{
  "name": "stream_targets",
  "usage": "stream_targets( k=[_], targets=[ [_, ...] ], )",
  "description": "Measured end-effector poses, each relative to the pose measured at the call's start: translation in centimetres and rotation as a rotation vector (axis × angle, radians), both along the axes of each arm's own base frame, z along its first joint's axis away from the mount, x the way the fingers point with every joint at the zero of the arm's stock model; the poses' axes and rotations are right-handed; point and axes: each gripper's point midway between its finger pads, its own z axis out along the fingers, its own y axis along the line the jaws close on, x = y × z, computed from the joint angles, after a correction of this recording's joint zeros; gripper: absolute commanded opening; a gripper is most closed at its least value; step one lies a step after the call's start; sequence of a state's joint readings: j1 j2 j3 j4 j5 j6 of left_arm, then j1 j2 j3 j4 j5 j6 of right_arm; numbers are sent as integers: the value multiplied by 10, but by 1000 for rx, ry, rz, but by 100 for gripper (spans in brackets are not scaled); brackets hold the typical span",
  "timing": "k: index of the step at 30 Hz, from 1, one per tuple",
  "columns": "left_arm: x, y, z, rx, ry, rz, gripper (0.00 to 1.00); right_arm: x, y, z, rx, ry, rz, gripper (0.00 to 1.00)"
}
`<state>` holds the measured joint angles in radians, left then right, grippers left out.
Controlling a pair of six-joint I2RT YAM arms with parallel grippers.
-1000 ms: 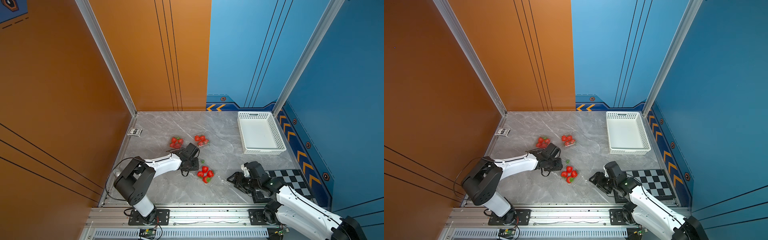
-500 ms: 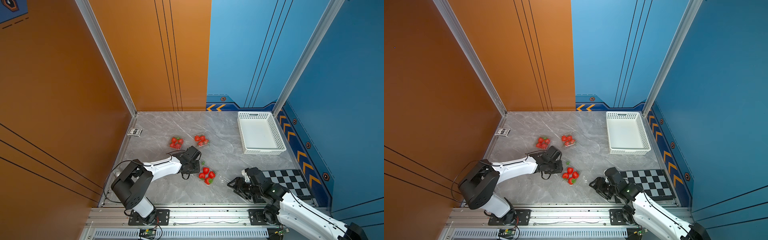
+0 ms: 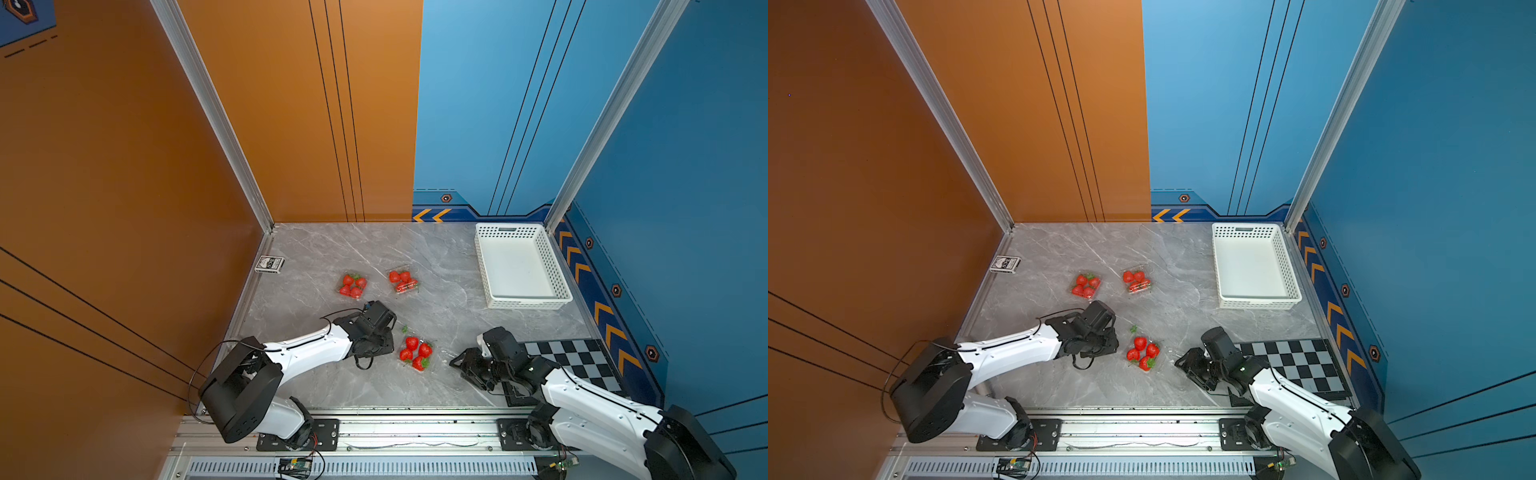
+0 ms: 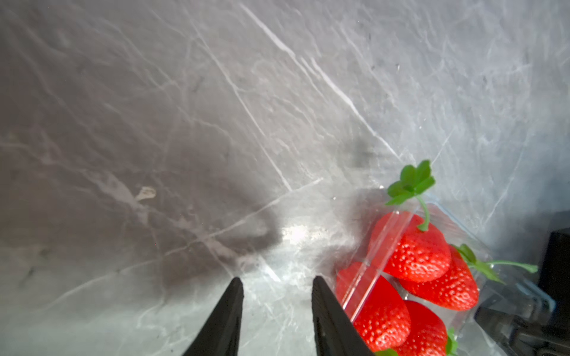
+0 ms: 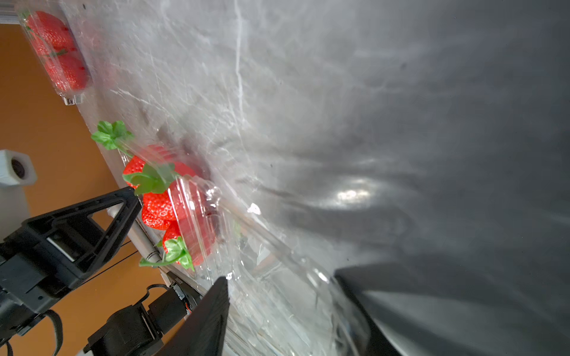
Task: Pack strawberries into containers
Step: Adjust the packing box at the center of the board, then adjust the strawberry in the packing box.
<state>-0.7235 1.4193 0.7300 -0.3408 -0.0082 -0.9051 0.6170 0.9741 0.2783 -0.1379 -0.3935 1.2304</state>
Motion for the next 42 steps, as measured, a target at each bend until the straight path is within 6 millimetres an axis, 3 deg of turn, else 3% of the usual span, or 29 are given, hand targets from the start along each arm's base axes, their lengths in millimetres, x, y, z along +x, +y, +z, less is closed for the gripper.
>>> stream_targets(
  k=[6,10,15,22,42],
  targets=[
    [30,19,7,-7,-23,85,42,11,-2,-1,-10,0,-7,55],
    [57,9,11,-30,-48,80,42,15,1,-1,-15,2,6,54],
    [68,-6,5,-49,-39,40,41,19,4,-1,-13,-1,10,54],
    [66,-18,-6,-64,-15,9,41,21,4,-1,-11,-4,9,53],
    [58,-58,-6,-119,-3,-83,40,24,5,0,-6,-17,7,52]
  ],
)
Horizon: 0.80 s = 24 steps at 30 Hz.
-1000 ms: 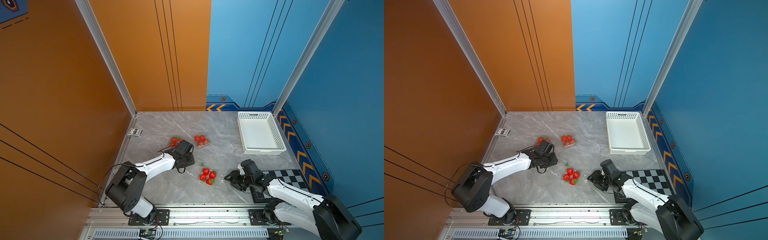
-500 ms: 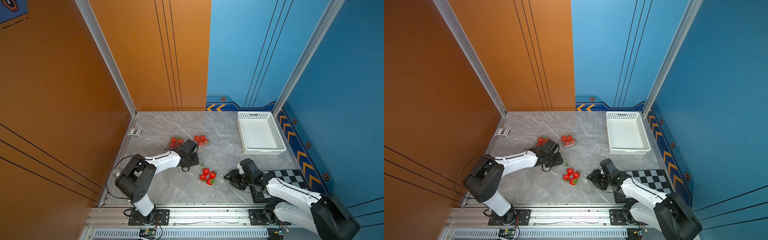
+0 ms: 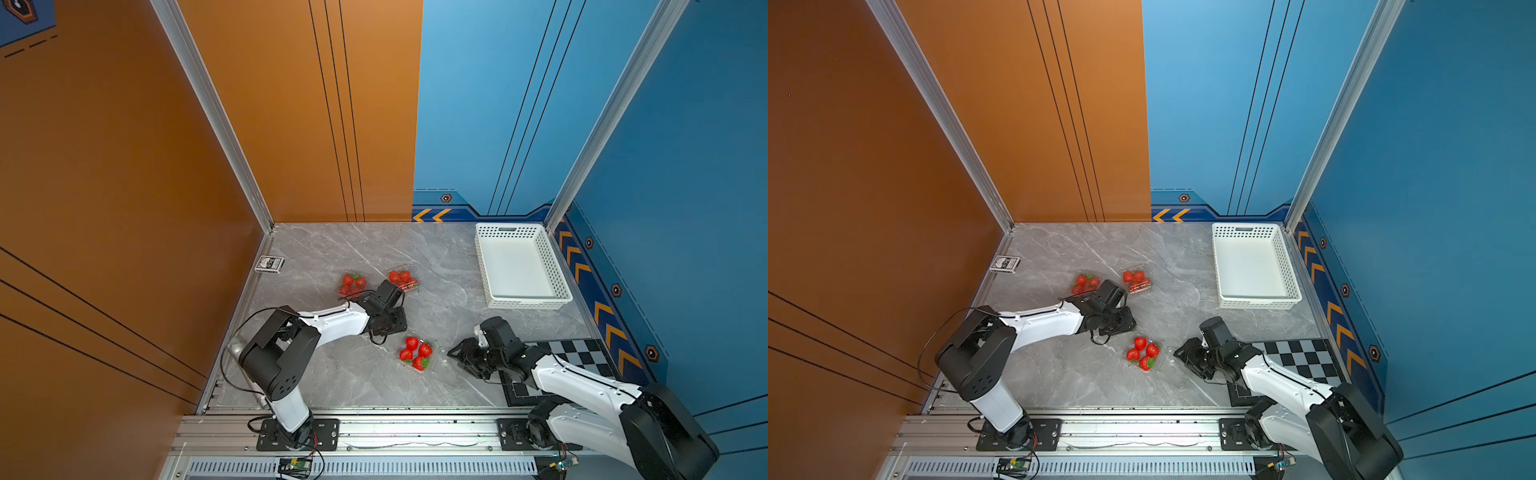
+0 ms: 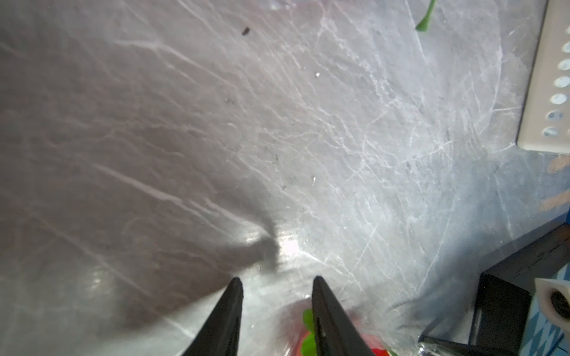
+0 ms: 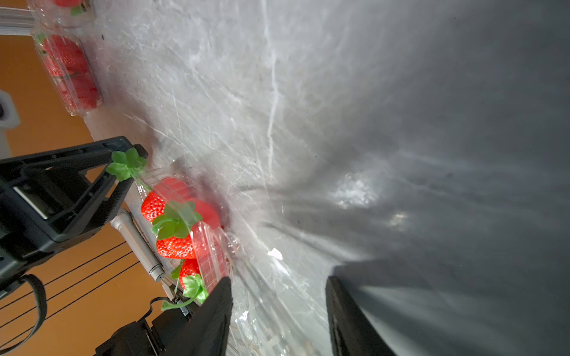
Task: Pack strawberries into containers
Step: Adjust the strawberry in the packing box.
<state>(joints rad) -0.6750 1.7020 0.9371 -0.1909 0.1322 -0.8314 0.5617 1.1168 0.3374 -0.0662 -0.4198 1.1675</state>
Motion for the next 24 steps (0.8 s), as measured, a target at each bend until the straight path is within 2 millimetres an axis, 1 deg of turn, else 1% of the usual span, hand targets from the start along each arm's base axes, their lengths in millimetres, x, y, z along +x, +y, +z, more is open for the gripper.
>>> stream_targets(
  k=[6,15,19,21,24],
  targets=[
    [-4,-5,1,-5,2,-12,39,1,0,0,1,-1,-2,52],
    [-4,-10,23,-48,-38,-20,39,5,1,-1,9,-6,-5,52],
    [-6,-12,24,-51,-40,-29,38,8,1,-1,11,-12,-10,52],
    [-9,-11,23,-43,-36,-30,39,8,0,-1,10,-15,-11,52],
    [-13,-2,25,-31,-37,-19,40,8,0,0,13,-14,-8,52]
  ],
)
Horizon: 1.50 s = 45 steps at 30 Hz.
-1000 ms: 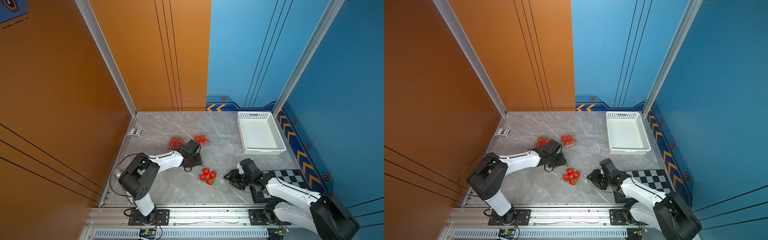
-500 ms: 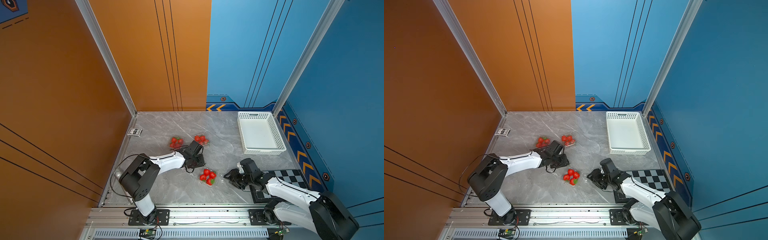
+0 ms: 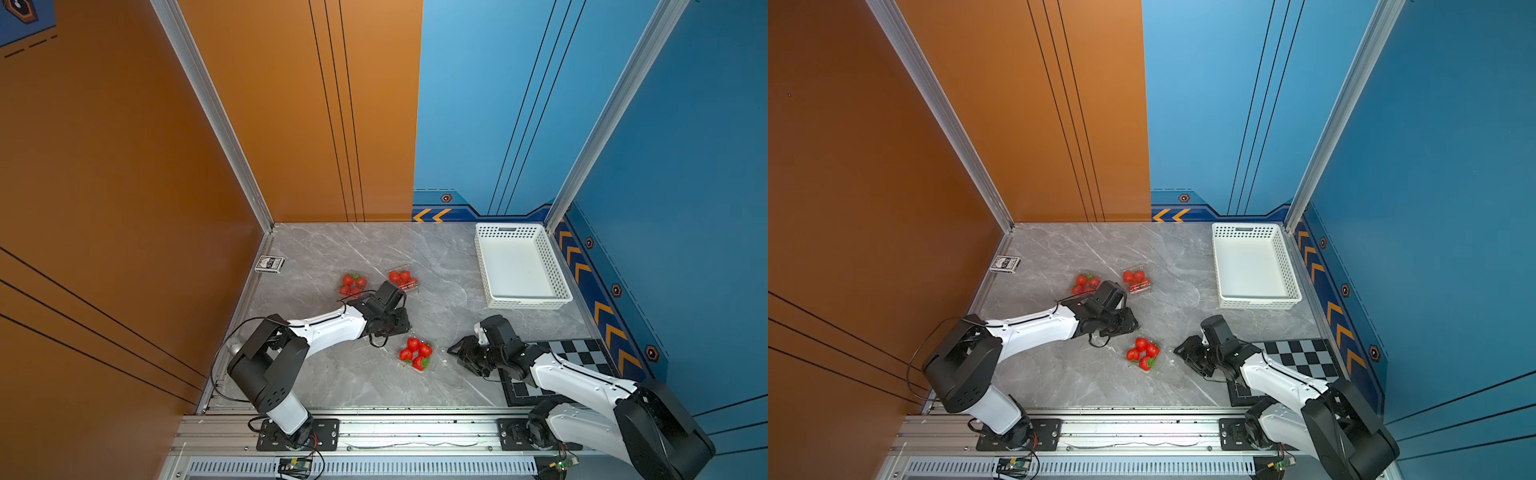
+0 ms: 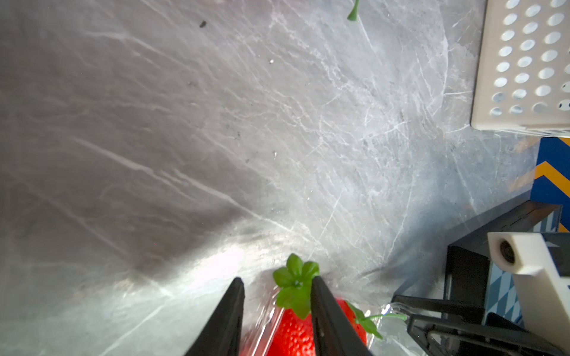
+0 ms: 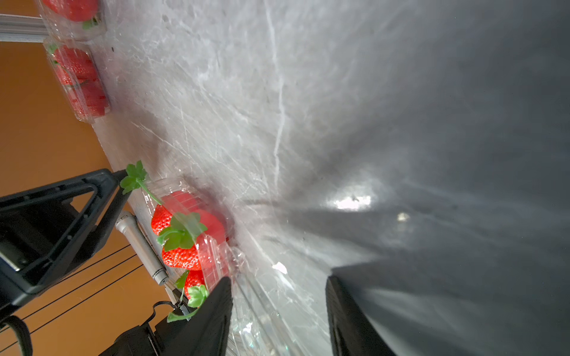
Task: Pack strawberries into containers
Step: Adjust the strawberry in the packing box, then adjust the packing box at the center of the board.
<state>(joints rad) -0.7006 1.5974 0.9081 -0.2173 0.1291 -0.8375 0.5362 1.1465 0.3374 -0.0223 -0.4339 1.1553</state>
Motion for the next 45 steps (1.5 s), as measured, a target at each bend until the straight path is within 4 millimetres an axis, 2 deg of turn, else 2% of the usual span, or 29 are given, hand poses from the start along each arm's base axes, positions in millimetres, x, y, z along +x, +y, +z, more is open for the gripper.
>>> stream_targets(
  k=[4,7,15,25,33,45],
  targets=[
    [2,11,12,2,-27,27,40,0,1,1,4,-1,7,52],
    [6,16,12,7,-29,43,40,0,1,1,5,-2,7,52],
    [4,19,-19,69,44,43,39,1,1,2,8,-7,8,51],
    [12,12,-17,60,34,36,39,2,0,2,8,-8,3,51],
    [11,10,-24,61,51,30,38,2,1,3,11,-11,3,51],
    [14,-1,-19,19,45,9,38,4,-2,4,15,-20,-10,51]
  ],
)
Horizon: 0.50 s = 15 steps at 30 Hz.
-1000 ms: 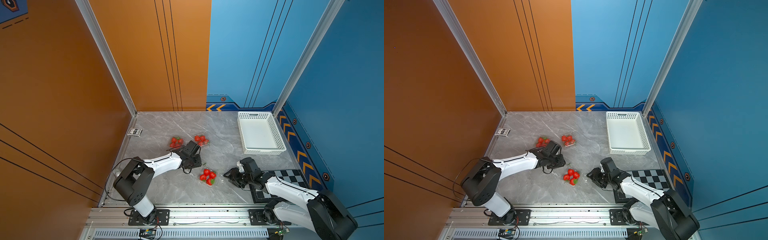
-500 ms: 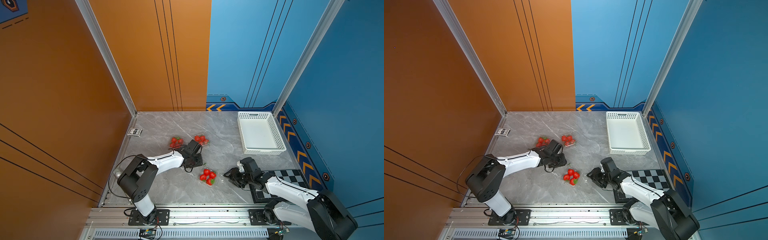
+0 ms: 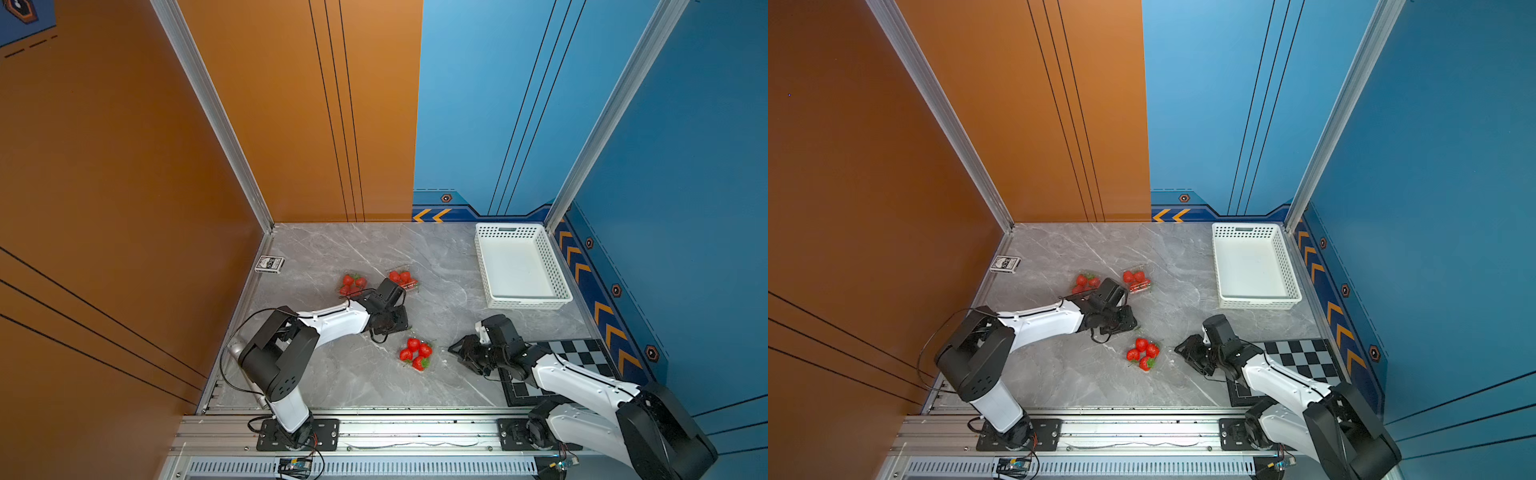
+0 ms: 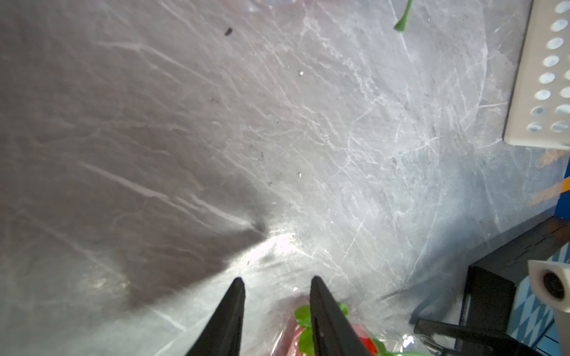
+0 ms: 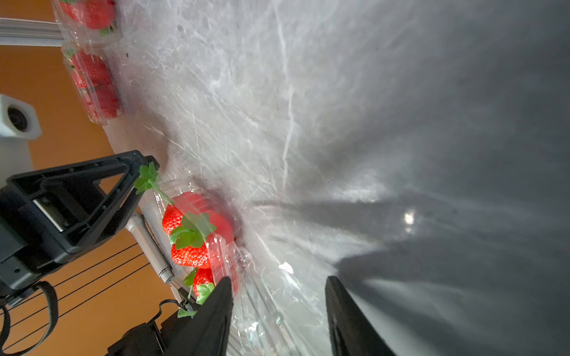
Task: Pack strawberries into containers
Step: Adjust the packing box at the center of the board.
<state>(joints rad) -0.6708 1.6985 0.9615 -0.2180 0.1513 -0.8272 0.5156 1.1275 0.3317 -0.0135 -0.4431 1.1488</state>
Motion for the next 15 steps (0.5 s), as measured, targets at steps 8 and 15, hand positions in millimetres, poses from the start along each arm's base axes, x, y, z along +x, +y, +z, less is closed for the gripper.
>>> stream_targets(
  k=[8,15],
  targets=[
    [-5,-6,1,-23,16,-25,38,1,-1,0,1,0,-4,51],
    [-8,-8,2,-24,13,-42,38,2,-2,0,1,1,-9,51]
  ],
)
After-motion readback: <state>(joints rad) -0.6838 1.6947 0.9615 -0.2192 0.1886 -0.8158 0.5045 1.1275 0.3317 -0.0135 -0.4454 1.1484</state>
